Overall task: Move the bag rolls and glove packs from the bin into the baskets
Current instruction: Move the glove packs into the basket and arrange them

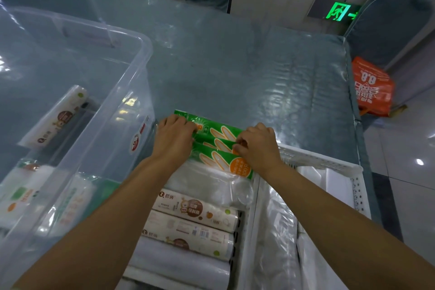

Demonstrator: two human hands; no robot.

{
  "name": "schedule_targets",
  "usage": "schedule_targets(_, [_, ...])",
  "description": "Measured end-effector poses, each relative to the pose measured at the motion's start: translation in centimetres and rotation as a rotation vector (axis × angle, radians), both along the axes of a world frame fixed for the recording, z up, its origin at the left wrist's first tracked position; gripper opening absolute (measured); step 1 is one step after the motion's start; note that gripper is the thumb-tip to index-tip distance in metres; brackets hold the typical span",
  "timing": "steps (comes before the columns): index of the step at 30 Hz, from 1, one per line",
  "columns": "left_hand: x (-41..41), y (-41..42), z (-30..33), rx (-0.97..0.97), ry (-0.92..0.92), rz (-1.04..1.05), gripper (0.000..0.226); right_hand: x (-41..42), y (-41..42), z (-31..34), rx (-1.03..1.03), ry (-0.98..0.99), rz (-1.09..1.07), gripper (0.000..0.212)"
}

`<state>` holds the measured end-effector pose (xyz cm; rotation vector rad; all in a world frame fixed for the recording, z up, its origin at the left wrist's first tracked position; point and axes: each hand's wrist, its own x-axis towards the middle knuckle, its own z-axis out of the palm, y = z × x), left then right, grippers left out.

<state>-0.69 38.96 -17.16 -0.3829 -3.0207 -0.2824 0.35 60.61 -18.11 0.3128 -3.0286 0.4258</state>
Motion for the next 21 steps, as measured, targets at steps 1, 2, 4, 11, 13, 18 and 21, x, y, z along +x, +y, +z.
schedule_targets(1, [0.0, 0.1, 0.1, 0.003, 0.004, 0.004, 0.032, 0.1, 0.0, 0.0, -0.001, 0.003, -0.019, 0.015])
schedule_targets(2, [0.0, 0.2, 0.2, 0.015, 0.011, 0.004, 0.033, 0.2, 0.0, 0.0, -0.004, 0.003, -0.035, 0.015])
schedule_targets(4, [0.5, 0.3, 0.5, 0.078, 0.004, -0.018, 0.033, 0.4, 0.0, 0.0, -0.018, -0.009, -0.063, 0.014])
schedule_targets(11, [5.5, -0.1, -0.1, 0.162, -0.194, -0.241, 0.064, 1.7, -0.4, 0.7, -0.12, 0.095, -0.094, 0.014])
schedule_targets(13, [6.4, -0.2, -0.5, 0.09, -0.181, -0.263, 0.075, 2.7, -0.9, 1.2, -0.176, 0.131, -0.052, 0.013])
schedule_targets(18, [7.0, 0.4, -1.1, -0.049, -0.09, -0.244, 0.073, 6.3, -2.1, 0.7, -0.101, 0.211, 0.12, 0.025])
schedule_targets(21, [7.4, 0.7, -1.0, -0.071, -0.102, -0.229, 0.073, 8.3, -2.2, -0.3, 0.022, 0.139, 0.226, 0.034])
